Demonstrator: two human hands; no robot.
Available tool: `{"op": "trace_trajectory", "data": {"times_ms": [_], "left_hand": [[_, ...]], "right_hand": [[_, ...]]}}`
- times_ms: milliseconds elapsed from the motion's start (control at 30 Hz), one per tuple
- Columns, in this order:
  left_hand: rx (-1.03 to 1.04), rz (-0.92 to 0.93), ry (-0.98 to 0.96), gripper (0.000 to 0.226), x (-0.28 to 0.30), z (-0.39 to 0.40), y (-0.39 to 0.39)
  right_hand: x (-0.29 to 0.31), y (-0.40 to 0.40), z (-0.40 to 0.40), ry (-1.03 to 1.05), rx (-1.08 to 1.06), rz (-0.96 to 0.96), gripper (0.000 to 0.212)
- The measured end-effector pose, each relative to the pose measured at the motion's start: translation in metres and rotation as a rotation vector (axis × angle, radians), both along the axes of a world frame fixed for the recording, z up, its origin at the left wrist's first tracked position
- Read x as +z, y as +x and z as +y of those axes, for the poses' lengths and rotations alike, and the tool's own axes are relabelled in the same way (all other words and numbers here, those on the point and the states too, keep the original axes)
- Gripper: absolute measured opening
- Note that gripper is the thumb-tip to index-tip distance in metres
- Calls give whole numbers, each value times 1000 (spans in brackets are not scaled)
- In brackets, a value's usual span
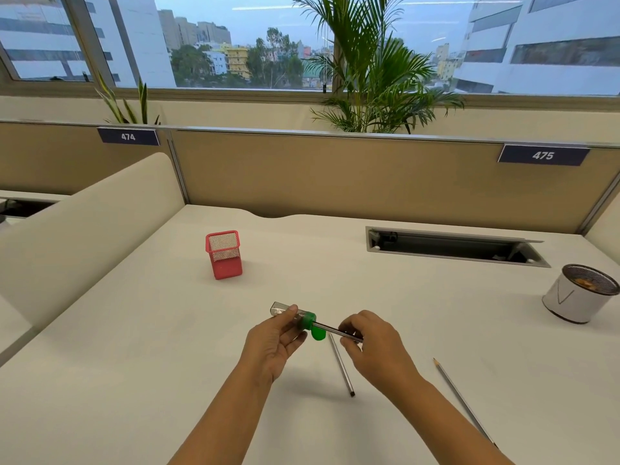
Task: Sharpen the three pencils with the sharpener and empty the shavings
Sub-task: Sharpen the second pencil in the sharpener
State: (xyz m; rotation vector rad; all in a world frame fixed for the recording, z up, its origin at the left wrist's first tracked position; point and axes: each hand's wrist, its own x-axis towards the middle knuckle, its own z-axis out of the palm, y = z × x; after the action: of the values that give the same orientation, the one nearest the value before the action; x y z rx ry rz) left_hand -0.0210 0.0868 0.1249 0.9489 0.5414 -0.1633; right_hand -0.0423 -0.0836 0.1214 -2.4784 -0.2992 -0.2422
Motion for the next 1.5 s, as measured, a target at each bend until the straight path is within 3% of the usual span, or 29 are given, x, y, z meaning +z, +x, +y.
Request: {"op": "trace_trajectory", "data": {"times_ms": [200,267,367,433,500,533,633,700,767,933,1000,1100,1233,1500], "left_hand": [[-31,-8,26,5,4,-1,-2],[-41,-29,36,6,5,-1,-2],[-48,-81,62,12,6,-3,-2],[-52,-129,88,12,7,-5,-3],[-88,-187,136,13,9,-6,-4],[-119,-212,173,15,12,-4,-3],[-225,-255,265,18,21,3,1],[-259,-261,258,16,25,6,3],[-229,-245,230,14,23,7,3],[-70,-142,117,13,14,8,6],[-48,-122,97,14,14,7,6],[-50,-117,86,14,16,5,6],[-61,-135,78,7,20,2,3],[-90,-185,109,10,20,2,-1]], "right_hand": [[-6,1,-1,-23,7,-88,12],[-8,-2,-2,-99,-25,-213,9],[-13,-3,-4,-201,-103,-424,23],[-12,-5,-2,-215,-115,-456,27],[-6,-8,6,-187,-179,-267,28],[-2,-8,8,-62,-196,-24,28],[16,-5,3,824,-168,882,32],[20,-2,-2,1023,-137,1056,31],[23,-1,1,850,-93,925,30],[9,-1,9,116,-33,6,14],[3,-1,7,-40,14,-176,10],[-1,-1,2,-219,-59,-416,21],[1,2,4,-276,-102,-582,26],[-1,-2,3,-232,-97,-530,28]]}}
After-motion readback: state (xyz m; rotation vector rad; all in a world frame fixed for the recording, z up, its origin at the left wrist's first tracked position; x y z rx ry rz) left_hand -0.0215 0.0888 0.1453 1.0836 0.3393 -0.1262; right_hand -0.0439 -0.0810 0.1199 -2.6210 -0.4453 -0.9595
